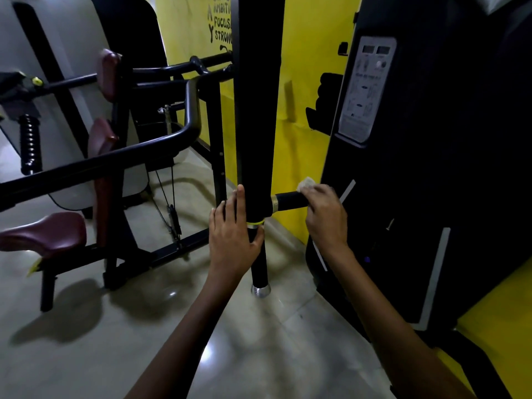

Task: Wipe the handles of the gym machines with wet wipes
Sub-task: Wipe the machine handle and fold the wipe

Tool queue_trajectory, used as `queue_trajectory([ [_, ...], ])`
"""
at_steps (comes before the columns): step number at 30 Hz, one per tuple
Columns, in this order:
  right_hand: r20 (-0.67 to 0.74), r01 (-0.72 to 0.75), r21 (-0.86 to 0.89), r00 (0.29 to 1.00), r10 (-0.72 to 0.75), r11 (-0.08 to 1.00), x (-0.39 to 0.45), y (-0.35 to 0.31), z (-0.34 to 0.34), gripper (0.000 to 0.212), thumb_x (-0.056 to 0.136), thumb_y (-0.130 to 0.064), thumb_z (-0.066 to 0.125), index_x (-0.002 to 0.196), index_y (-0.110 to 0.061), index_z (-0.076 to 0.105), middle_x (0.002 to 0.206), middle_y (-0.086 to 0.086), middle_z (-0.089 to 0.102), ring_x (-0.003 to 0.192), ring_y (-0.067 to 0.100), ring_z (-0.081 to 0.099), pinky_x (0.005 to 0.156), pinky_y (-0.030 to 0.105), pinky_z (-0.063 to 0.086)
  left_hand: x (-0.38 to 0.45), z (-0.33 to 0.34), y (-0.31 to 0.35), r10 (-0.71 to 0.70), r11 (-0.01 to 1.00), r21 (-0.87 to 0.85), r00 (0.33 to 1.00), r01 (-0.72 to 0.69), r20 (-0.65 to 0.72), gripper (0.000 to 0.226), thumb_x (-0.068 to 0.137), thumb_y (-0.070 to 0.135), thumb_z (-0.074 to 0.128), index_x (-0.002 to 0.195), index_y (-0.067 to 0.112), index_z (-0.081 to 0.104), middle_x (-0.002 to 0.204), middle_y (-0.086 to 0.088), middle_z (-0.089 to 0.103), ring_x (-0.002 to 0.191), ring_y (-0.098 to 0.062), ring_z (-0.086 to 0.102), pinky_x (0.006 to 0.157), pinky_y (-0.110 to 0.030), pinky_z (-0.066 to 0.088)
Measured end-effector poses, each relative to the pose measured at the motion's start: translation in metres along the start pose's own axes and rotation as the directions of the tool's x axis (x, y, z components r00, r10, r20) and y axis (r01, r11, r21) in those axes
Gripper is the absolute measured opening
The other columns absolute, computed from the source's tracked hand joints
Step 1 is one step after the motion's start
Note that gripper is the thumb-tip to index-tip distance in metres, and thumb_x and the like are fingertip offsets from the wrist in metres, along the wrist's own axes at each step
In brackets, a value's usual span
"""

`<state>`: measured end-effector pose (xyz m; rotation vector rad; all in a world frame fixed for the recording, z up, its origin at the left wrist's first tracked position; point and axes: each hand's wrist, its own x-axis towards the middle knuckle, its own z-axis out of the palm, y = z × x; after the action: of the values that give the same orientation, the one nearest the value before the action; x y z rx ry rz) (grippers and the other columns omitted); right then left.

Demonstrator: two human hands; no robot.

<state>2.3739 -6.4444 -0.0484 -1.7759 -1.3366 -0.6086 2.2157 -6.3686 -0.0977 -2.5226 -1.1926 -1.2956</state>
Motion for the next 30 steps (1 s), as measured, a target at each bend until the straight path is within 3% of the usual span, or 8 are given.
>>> queue_trajectory([
  [3, -0.081, -0.091, 0.013, 0.992, 0.092, 0.996, 0.003, 0.007, -0.008, 0.027, 0.075, 0.010, 0.062, 0.093, -0.008, 0.073, 0.070, -0.002, 0.051, 0.073, 0.033, 0.056, 0.062, 0.034, 0.049, 0.001, 0.001, 0.000, 0.001, 1.000, -0.006, 1.000, -0.001, -0.005, 0.089, 0.079, 0.040, 0.058, 0.149, 0.010, 0.010, 0.133, -0.017, 0.049, 0.115, -0.036, 0.049, 0.104, -0.049, 0.038],
  [8, 0.137, -0.206, 0.099, 0.972, 0.192, 0.974, 0.021, -0.003, 0.010, 0.030, 0.084, 0.007, 0.050, 0.103, -0.004, 0.070, 0.104, 0.014, 0.067, 0.101, 0.033, 0.055, 0.088, 0.031, 0.040, 0.000, 0.001, 0.001, 0.000, 1.000, -0.026, 1.000, -0.001, -0.021, 0.087, 0.080, 0.040, 0.056, 0.148, 0.010, 0.010, 0.129, -0.018, 0.050, 0.114, -0.037, 0.049, 0.103, -0.048, 0.039],
  [12, 0.160, -0.166, 0.227, 0.978, 0.131, 0.960, 0.005, -0.014, 0.010, 0.030, 0.076, 0.012, 0.053, 0.100, 0.002, 0.069, 0.101, 0.019, 0.065, 0.096, 0.030, 0.057, 0.086, 0.018, 0.036, 0.000, 0.001, 0.001, -0.009, 0.999, -0.033, 1.000, 0.008, -0.025, 0.087, 0.080, 0.039, 0.056, 0.148, 0.010, 0.011, 0.131, -0.017, 0.049, 0.115, -0.036, 0.048, 0.103, -0.046, 0.036],
  [17, 0.137, -0.293, 0.013, 0.948, 0.289, 0.956, 0.014, 0.003, 0.005, 0.033, 0.086, 0.006, 0.045, 0.109, -0.004, 0.066, 0.109, 0.017, 0.055, 0.106, 0.034, 0.048, 0.086, 0.036, 0.039, 0.001, 0.003, 0.003, -0.015, 0.999, -0.042, 1.000, 0.014, -0.009, 0.088, 0.081, 0.041, 0.054, 0.149, 0.012, 0.007, 0.132, -0.017, 0.048, 0.118, -0.035, 0.047, 0.106, -0.046, 0.035],
  [21, 0.213, -0.161, 0.193, 0.970, 0.119, 0.968, 0.015, -0.022, 0.016, 0.035, 0.077, 0.008, 0.045, 0.101, 0.001, 0.069, 0.099, 0.020, 0.061, 0.097, 0.035, 0.051, 0.080, 0.035, 0.040, 0.001, 0.003, 0.002, -0.020, 0.999, -0.046, 1.000, 0.019, -0.012, 0.088, 0.080, 0.040, 0.053, 0.149, 0.012, 0.007, 0.133, -0.017, 0.047, 0.116, -0.037, 0.048, 0.103, -0.045, 0.037],
  [24, 0.175, -0.023, 0.345, 0.984, -0.040, 0.938, 0.001, -0.022, 0.014, 0.031, 0.072, 0.010, 0.048, 0.091, 0.003, 0.072, 0.088, 0.021, 0.064, 0.085, 0.023, 0.056, 0.074, 0.021, 0.040, 0.001, 0.004, 0.002, -0.019, 0.999, -0.047, 1.000, 0.019, -0.010, 0.088, 0.079, 0.040, 0.054, 0.149, 0.012, 0.007, 0.133, -0.018, 0.047, 0.114, -0.037, 0.049, 0.103, -0.043, 0.036],
  [26, 0.140, -0.062, 0.297, 0.990, 0.020, 0.953, -0.001, -0.011, 0.011, 0.028, 0.073, 0.005, 0.052, 0.090, -0.002, 0.074, 0.089, 0.018, 0.065, 0.087, 0.025, 0.059, 0.074, 0.016, 0.036, 0.001, 0.005, 0.003, -0.017, 0.999, -0.042, 1.000, 0.017, -0.004, 0.089, 0.080, 0.041, 0.054, 0.149, 0.012, 0.006, 0.134, -0.017, 0.046, 0.115, -0.036, 0.048, 0.104, -0.042, 0.035],
  [30, 0.137, -0.238, 0.196, 0.967, 0.214, 0.951, 0.009, -0.007, 0.014, 0.030, 0.082, -0.008, 0.045, 0.094, -0.004, 0.072, 0.097, 0.016, 0.060, 0.097, 0.034, 0.053, 0.080, 0.028, 0.038, 0.002, 0.006, 0.005, -0.016, 0.999, -0.041, 1.000, 0.016, 0.004, 0.089, 0.081, 0.041, 0.053, 0.149, 0.012, 0.004, 0.137, -0.017, 0.044, 0.116, -0.036, 0.047, 0.104, -0.042, 0.034],
])
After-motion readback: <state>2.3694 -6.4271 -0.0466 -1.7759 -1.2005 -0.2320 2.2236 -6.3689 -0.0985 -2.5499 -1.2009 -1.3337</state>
